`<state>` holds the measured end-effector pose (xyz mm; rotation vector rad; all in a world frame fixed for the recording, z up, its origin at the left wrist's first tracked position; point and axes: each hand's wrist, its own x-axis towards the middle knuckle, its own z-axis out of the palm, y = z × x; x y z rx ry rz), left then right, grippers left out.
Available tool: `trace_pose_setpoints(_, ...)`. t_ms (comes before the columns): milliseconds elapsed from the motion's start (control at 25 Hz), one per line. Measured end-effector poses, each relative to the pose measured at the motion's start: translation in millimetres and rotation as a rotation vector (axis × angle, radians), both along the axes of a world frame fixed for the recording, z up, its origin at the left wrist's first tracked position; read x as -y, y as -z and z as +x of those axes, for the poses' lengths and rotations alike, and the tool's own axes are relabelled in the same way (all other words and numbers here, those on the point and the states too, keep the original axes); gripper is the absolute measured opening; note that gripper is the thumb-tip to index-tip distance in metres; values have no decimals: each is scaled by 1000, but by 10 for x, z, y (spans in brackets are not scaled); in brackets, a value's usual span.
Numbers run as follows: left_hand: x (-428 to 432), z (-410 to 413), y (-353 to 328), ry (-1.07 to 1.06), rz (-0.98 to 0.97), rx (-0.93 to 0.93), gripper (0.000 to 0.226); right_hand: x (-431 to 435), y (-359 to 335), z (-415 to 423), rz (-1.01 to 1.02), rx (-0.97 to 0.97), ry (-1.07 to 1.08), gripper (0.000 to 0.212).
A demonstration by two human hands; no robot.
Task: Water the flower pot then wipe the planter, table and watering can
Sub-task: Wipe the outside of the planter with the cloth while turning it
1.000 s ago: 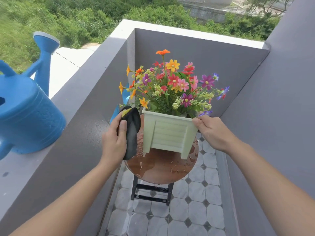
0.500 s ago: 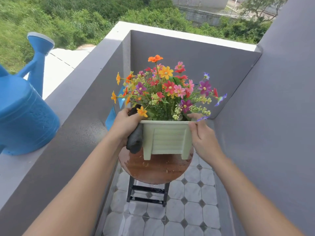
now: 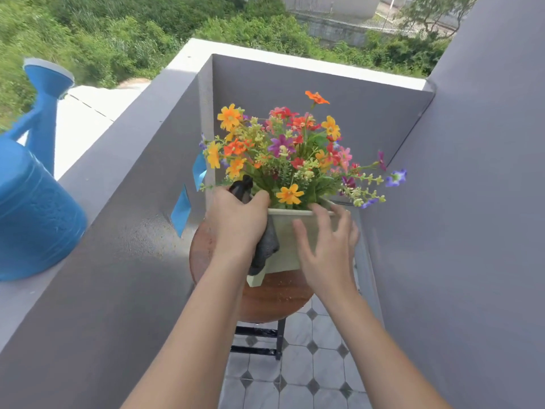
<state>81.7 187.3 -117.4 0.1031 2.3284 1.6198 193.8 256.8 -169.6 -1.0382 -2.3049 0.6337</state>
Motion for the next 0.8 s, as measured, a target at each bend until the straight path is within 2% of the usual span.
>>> trace_pose_setpoints(80,-16,96,-53,-15,-15,-8,27,-54,3,-11,59,48,-23,59)
trace_pose_setpoints(200,-33,197,-46,-47,-40,-20,30,-136,39,-49,143,-47,-207,62)
trace_pose_setpoints(320,-59,284,20,-52,3,-79,36,-205,77,-43,169,-128,-245,43)
trace_pose_setpoints(400,-3,330,101,13,36,-183,32,-261,102,0,130,-157,-248,35)
trace_pose_setpoints(480,94,357,235,146,89,-358,26,-354,146,60,99,-182,-227,35)
trace_pose_setpoints(600,177,437,497,331,156,-608,40,-478,169,77,81,-186,-226,38)
trace_pose_setpoints(680,147,424,621,419,183,-728,38,-519,181,78,103,-210,-264,32)
trace_pose_setpoints(760,54,221,679,383,183,-761,33,-542,186,80,112,-224,-293,29)
trace_pose_setpoints(800,2,81,683,306,179,-717,32,-552,180,78,104,-220,-291,31)
